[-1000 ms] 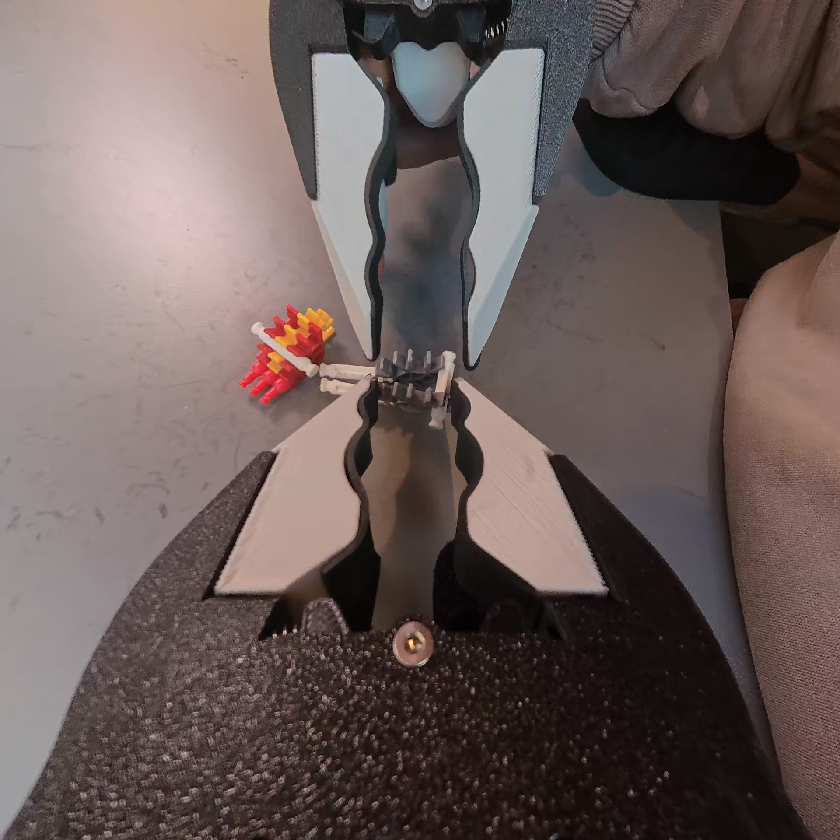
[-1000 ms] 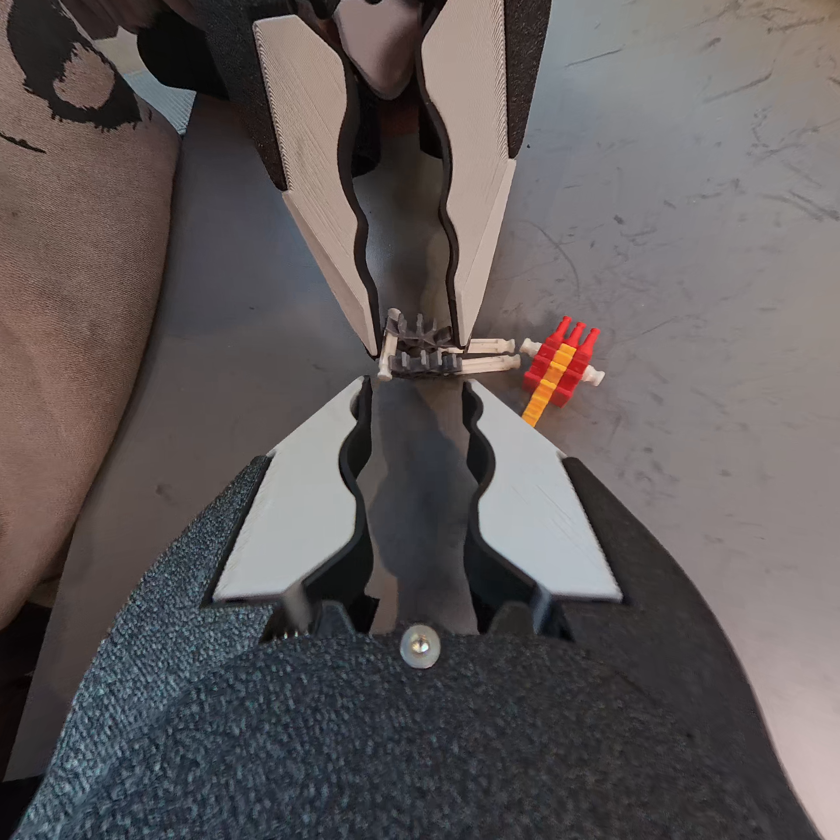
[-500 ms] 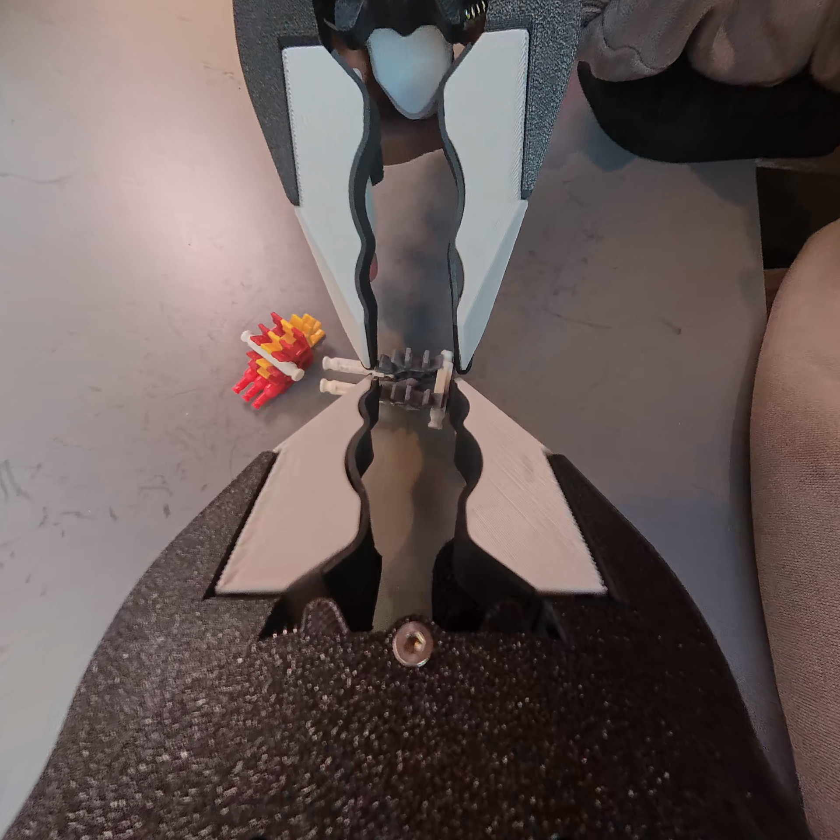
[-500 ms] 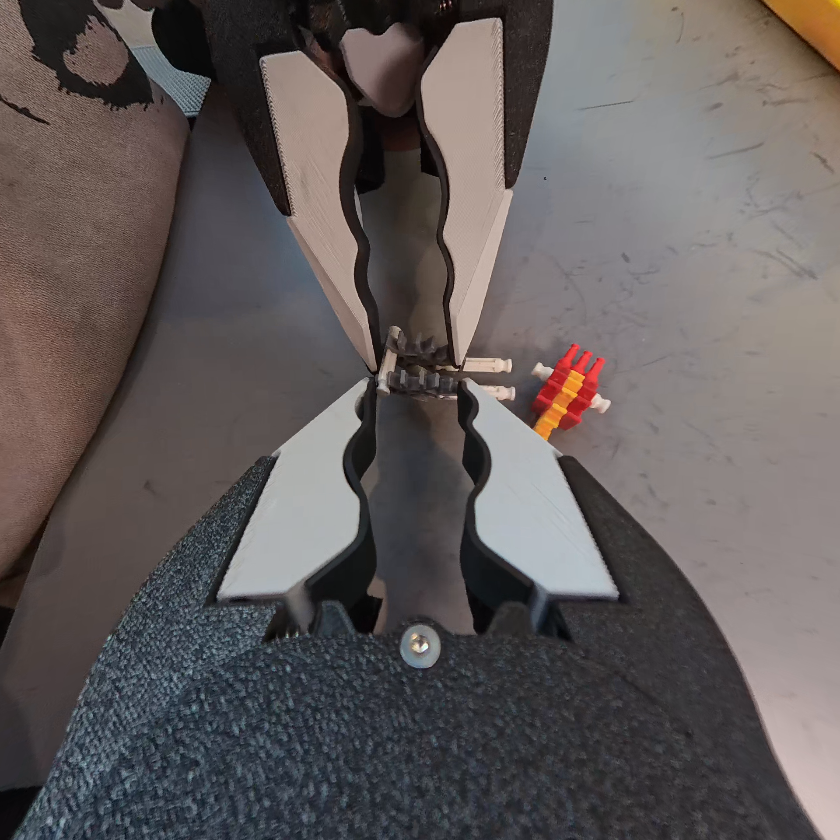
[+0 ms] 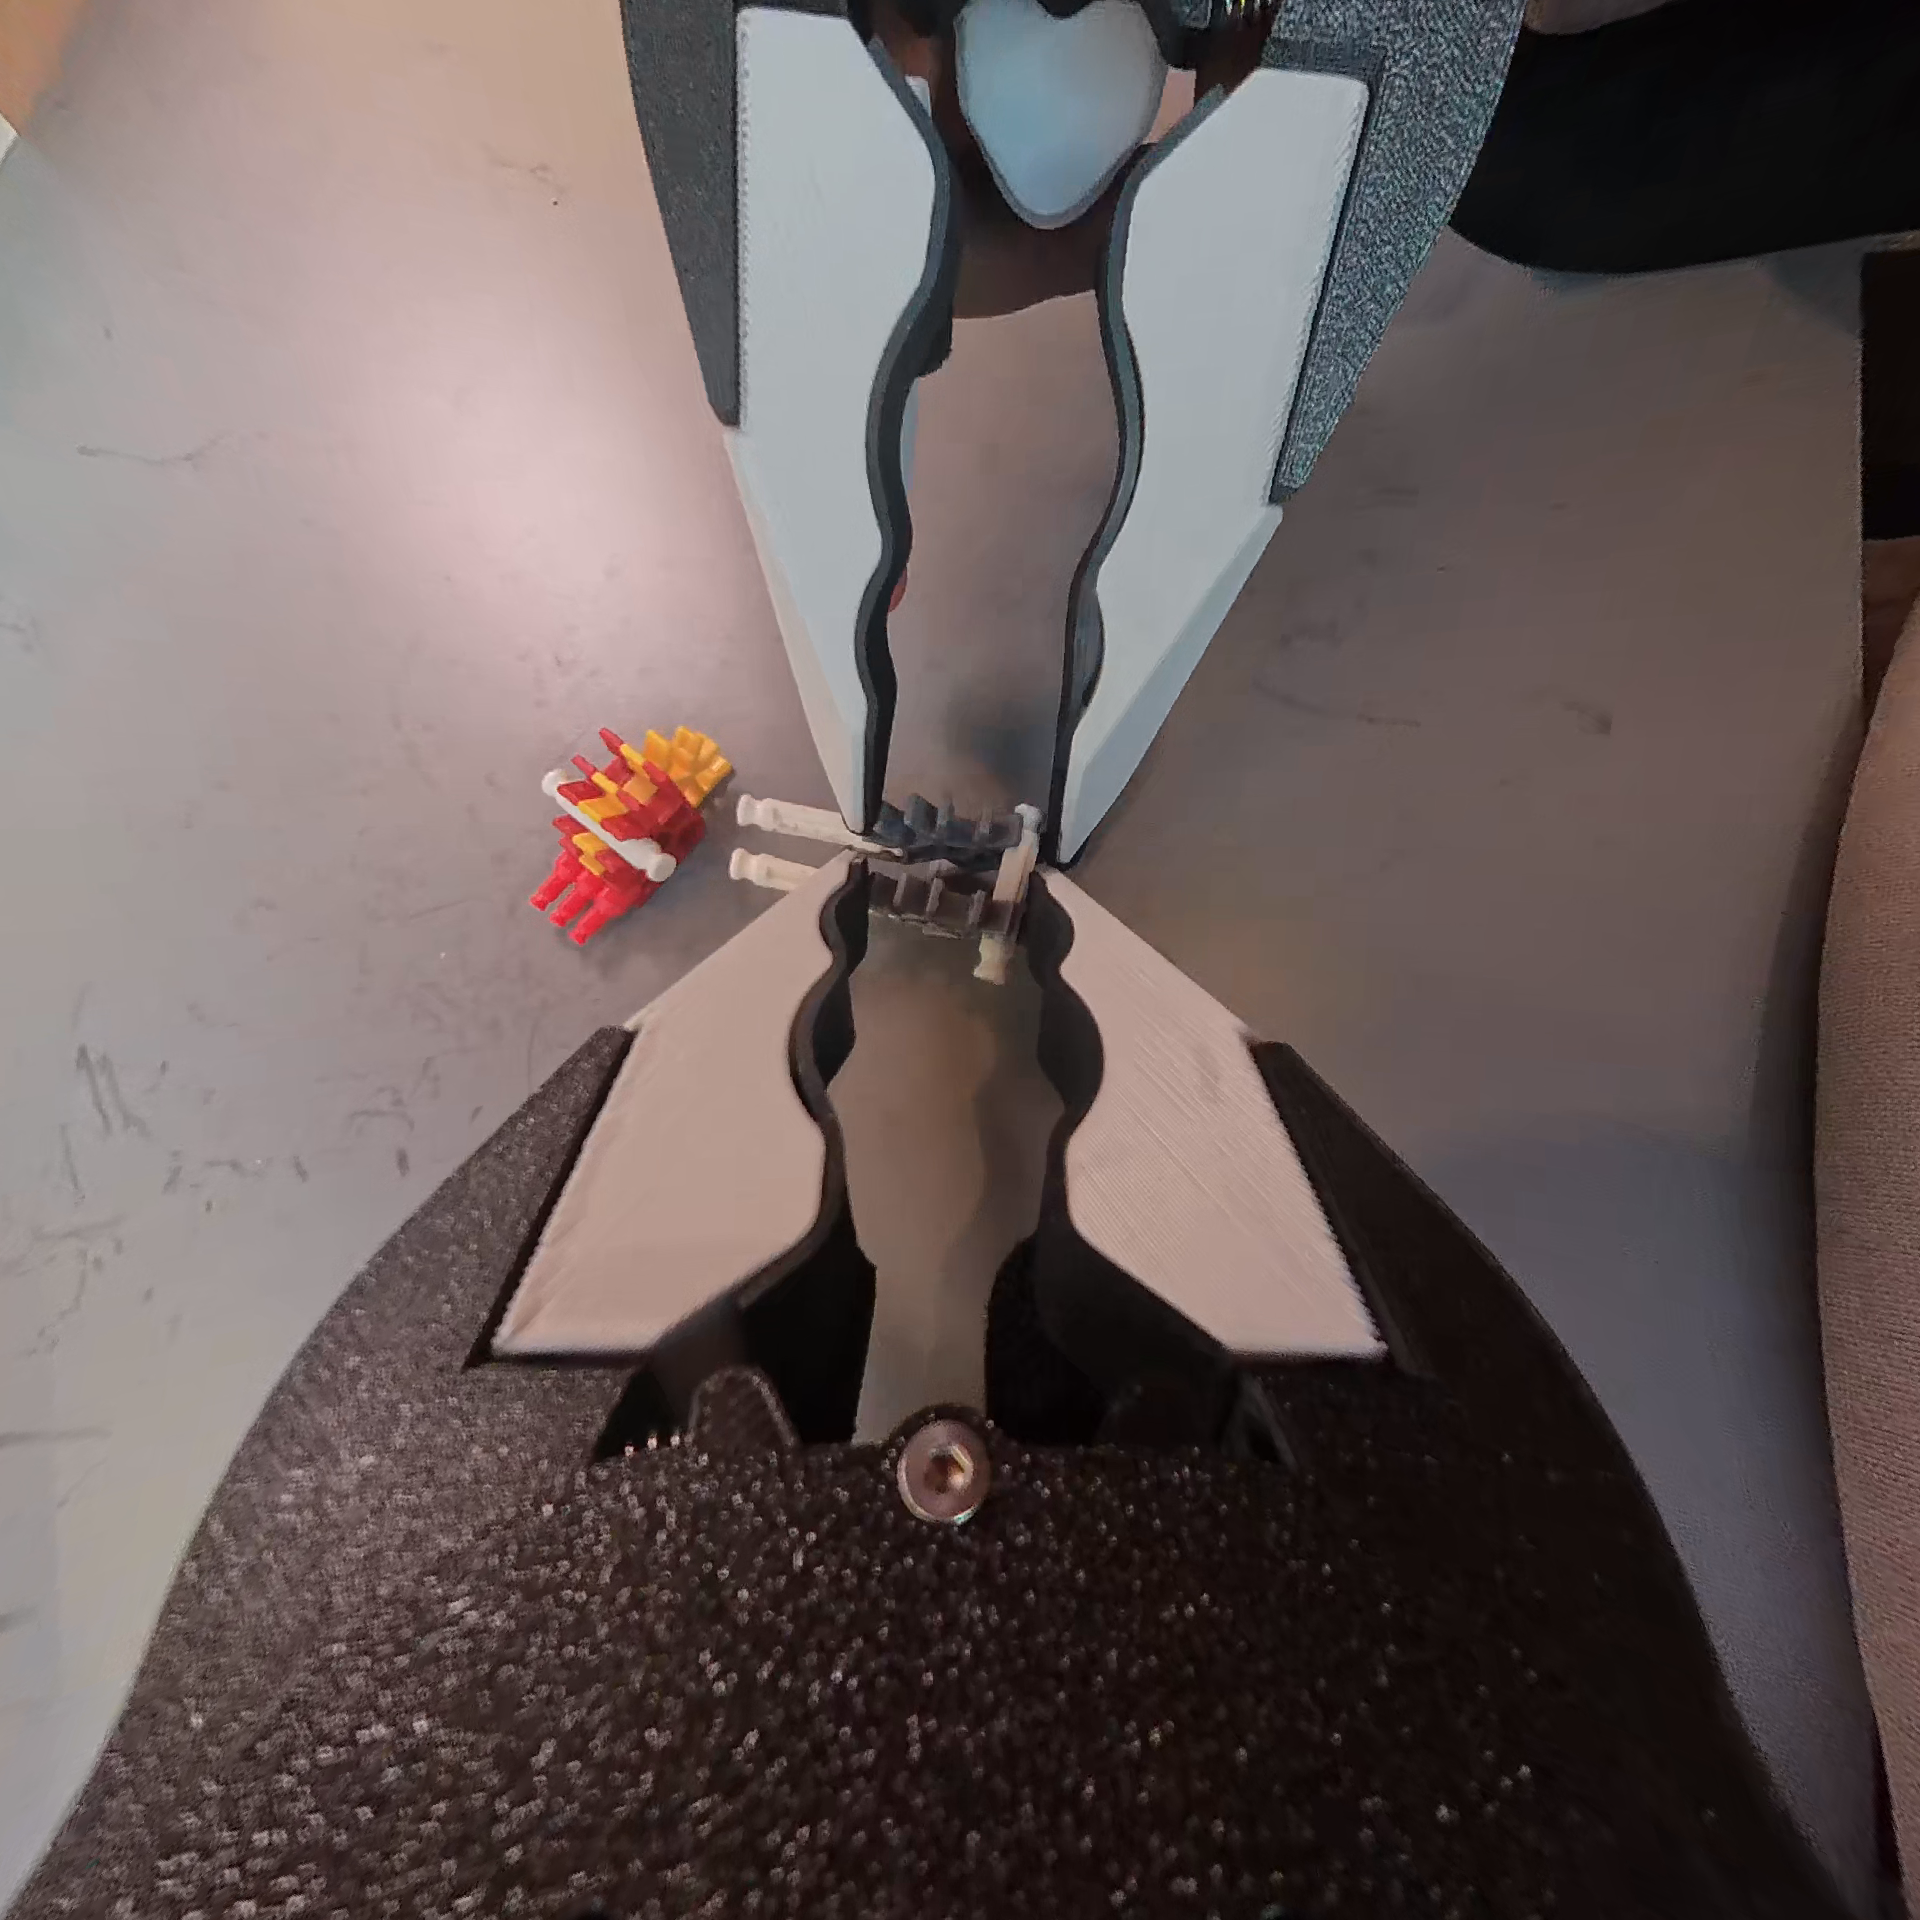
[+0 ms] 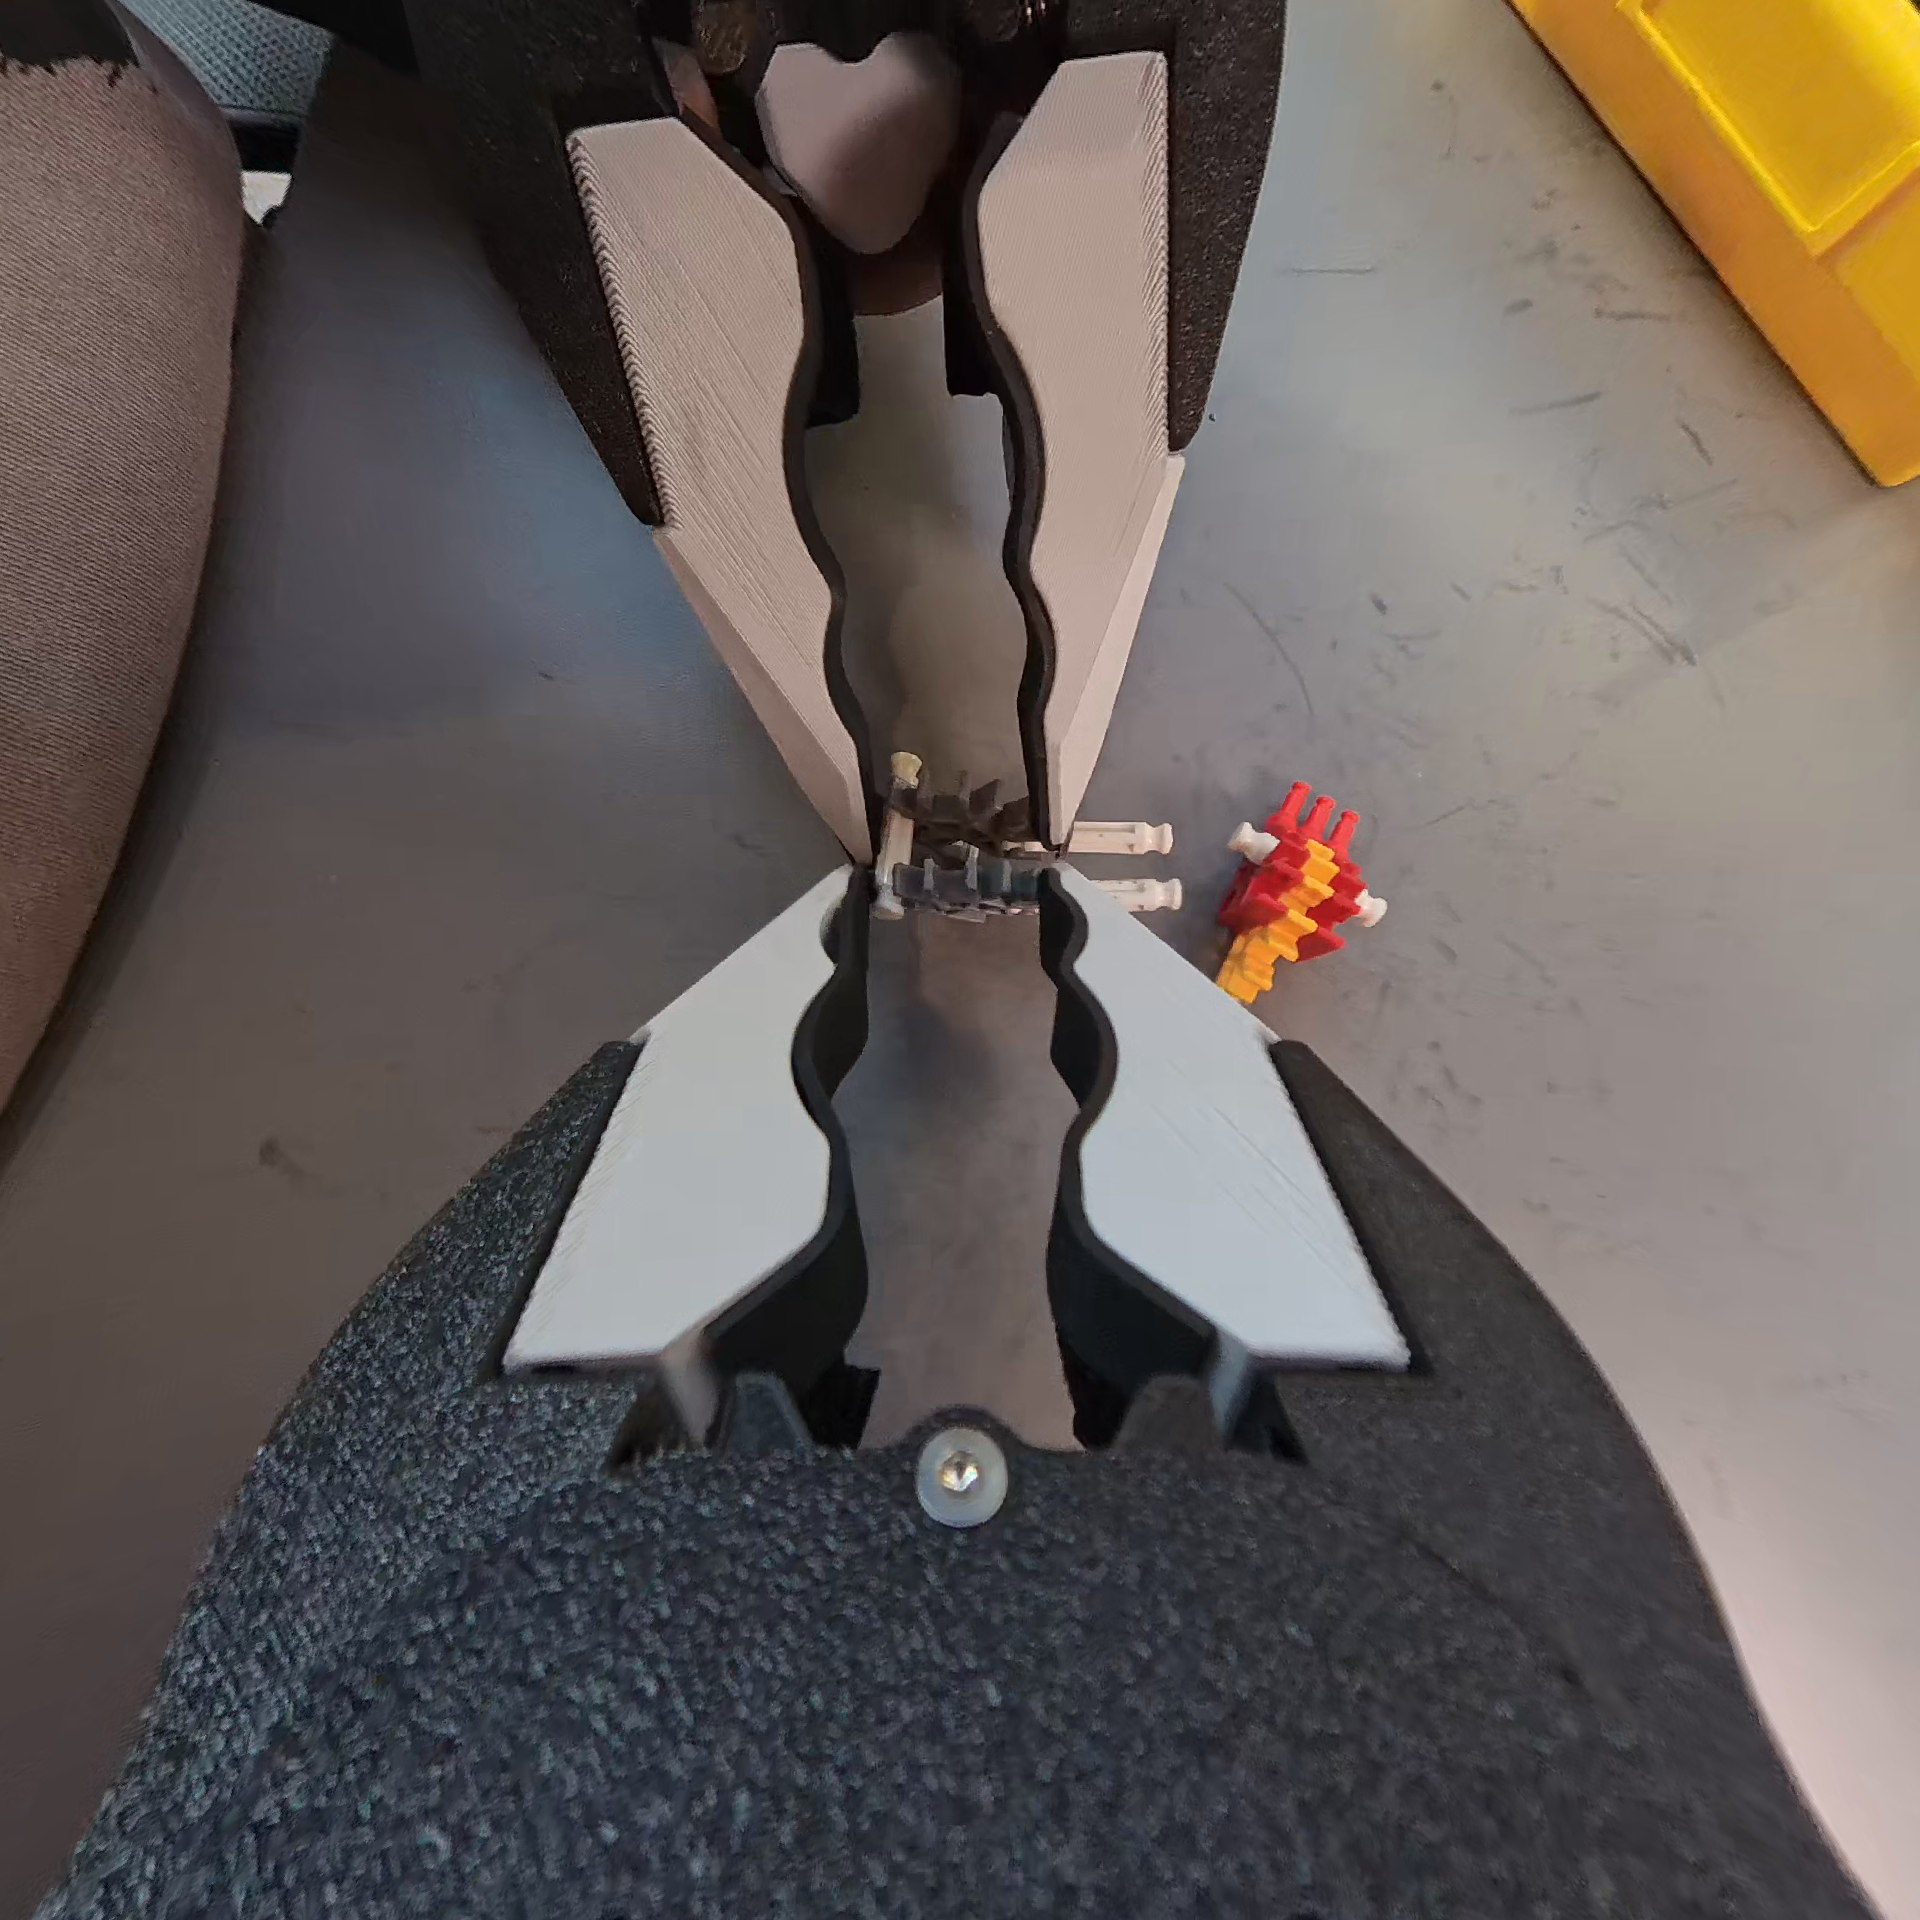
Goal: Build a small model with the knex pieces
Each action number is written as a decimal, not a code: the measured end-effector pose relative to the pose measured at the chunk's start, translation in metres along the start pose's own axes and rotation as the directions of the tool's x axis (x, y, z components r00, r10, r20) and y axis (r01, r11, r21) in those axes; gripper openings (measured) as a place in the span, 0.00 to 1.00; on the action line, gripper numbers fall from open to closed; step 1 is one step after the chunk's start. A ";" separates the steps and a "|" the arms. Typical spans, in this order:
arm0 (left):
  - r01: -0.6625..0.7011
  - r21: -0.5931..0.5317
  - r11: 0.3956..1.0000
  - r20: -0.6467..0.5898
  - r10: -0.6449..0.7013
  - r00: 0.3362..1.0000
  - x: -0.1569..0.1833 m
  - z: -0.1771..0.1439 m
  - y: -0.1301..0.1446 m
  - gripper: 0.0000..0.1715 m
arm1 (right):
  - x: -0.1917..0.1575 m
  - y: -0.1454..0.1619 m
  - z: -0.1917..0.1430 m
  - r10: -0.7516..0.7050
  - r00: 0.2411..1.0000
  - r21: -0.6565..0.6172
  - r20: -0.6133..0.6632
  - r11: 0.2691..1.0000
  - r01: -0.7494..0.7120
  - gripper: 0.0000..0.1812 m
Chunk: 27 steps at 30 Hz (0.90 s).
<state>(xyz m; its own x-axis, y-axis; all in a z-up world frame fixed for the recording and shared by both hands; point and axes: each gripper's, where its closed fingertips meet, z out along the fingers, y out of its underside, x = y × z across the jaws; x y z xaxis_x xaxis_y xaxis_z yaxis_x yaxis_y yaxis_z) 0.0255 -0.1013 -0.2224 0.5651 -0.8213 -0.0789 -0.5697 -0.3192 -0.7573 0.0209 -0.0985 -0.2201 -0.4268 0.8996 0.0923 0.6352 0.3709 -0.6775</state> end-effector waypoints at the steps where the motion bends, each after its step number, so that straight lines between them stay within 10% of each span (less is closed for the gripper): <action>1: -0.007 0.000 1.000 0.005 0.007 1.000 0.000 0.000 0.000 0.18 | 0.000 0.000 0.000 0.012 1.000 0.003 -0.003 1.000 -0.012 0.17; 27: -0.081 -0.002 0.997 0.053 0.081 0.995 0.001 0.000 0.001 0.18 | -0.006 -0.001 -0.005 0.097 0.991 0.117 0.088 0.987 -0.106 0.18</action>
<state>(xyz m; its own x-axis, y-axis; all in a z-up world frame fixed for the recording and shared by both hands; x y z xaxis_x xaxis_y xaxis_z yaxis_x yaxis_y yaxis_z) 0.0260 -0.1023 -0.2232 0.5478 -0.8182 -0.1742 -0.6147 -0.2524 -0.7473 0.0257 -0.1027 -0.2168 -0.4184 0.9075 -0.0380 0.5973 0.2434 -0.7642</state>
